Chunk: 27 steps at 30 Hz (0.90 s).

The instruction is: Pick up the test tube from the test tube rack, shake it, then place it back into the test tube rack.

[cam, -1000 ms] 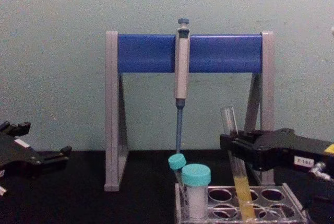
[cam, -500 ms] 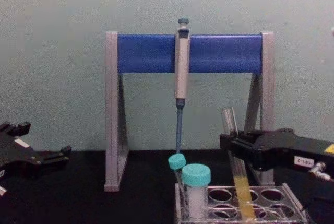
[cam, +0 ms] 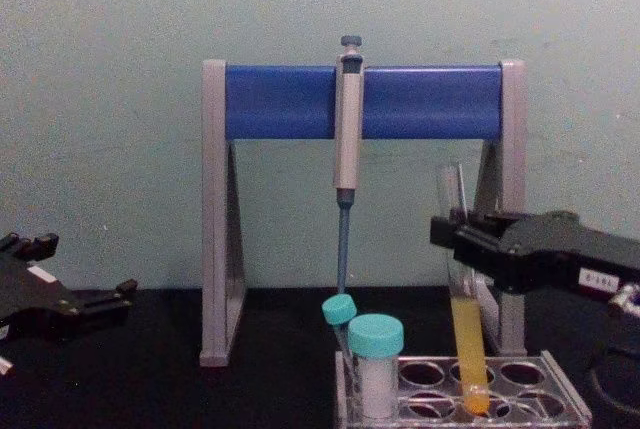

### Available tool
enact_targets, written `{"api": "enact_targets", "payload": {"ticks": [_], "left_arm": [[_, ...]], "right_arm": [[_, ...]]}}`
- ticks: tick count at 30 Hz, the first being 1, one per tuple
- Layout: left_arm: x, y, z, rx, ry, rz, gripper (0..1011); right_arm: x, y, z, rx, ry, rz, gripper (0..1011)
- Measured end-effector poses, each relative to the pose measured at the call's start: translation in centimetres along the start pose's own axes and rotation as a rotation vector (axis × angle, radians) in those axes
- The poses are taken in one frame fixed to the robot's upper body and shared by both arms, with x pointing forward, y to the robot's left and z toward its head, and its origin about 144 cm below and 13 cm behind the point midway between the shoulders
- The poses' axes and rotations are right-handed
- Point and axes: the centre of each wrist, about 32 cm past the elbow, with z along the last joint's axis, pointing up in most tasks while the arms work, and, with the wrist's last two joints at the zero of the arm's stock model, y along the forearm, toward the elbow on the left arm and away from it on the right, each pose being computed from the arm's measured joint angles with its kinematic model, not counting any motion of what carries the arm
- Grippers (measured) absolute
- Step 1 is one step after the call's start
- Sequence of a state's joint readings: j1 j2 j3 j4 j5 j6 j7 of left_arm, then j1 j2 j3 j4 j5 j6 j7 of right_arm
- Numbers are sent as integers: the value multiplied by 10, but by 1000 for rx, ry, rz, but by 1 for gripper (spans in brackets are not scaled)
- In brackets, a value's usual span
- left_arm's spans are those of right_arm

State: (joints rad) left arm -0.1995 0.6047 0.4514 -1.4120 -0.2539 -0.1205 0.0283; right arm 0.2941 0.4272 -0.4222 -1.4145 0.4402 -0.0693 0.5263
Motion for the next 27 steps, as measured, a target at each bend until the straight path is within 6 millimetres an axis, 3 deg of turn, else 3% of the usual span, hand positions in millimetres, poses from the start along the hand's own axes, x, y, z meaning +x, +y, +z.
{"api": "enact_targets", "payload": {"ticks": [14,27], "left_arm": [[0,0,0,0,0,0,1001],[0,0,0,0,0,0,1001]], "right_arm": [[-1,-9,13,183,-63,-40,220],[2,-7,8,272,-100,-112,220]]}}
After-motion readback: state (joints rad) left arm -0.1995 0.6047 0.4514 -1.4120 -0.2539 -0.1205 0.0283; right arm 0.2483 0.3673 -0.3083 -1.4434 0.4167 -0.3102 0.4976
